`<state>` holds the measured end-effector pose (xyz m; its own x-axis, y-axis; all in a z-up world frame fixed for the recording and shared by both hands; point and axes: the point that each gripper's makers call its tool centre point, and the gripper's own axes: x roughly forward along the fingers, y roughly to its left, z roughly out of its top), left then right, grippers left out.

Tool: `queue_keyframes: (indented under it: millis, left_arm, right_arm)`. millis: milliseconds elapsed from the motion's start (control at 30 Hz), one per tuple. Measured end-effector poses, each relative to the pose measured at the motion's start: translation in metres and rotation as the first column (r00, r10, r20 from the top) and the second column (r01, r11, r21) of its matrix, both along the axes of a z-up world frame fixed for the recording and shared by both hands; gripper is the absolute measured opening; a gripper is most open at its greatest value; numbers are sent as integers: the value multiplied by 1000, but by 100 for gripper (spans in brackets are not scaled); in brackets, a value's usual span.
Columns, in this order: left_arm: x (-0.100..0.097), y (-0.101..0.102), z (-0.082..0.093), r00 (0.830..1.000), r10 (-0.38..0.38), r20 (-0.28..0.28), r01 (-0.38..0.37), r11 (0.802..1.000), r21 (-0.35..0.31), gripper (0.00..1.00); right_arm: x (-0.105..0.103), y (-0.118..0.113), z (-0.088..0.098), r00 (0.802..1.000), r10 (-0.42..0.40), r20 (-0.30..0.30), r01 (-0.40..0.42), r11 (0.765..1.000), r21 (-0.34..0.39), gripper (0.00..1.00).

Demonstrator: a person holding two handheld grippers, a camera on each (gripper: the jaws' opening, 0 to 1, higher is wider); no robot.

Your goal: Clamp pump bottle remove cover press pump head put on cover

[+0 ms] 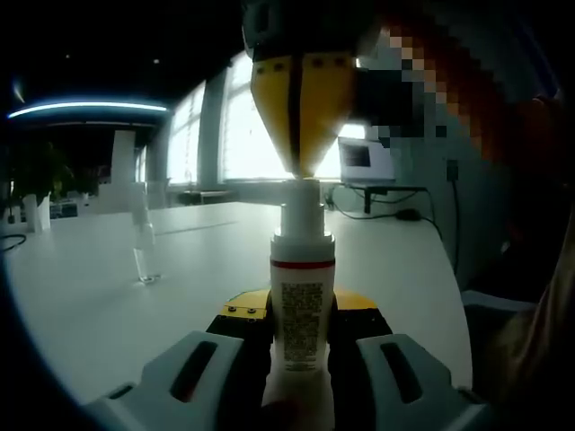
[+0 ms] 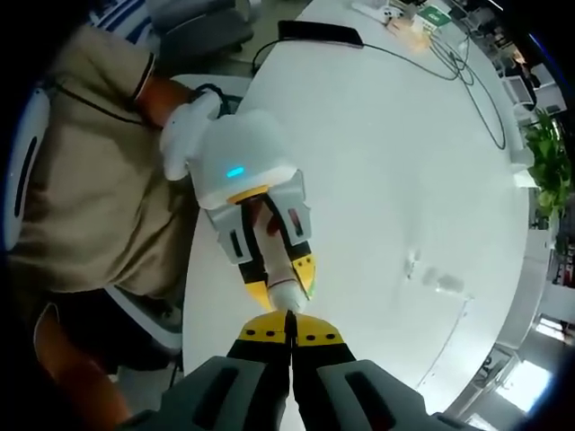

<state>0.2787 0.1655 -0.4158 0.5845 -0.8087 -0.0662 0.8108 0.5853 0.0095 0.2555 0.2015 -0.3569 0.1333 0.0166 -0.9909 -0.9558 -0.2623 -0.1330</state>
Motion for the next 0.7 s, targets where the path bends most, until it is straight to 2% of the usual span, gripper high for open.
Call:
queue_keyframes:
  millis: [700]
  left_arm:
    - [1,1,0,1000,3,1,-3,1000,0,14]
  right_arm:
    - [0,1,0,1000,-12,20,12,1000,-28,0]
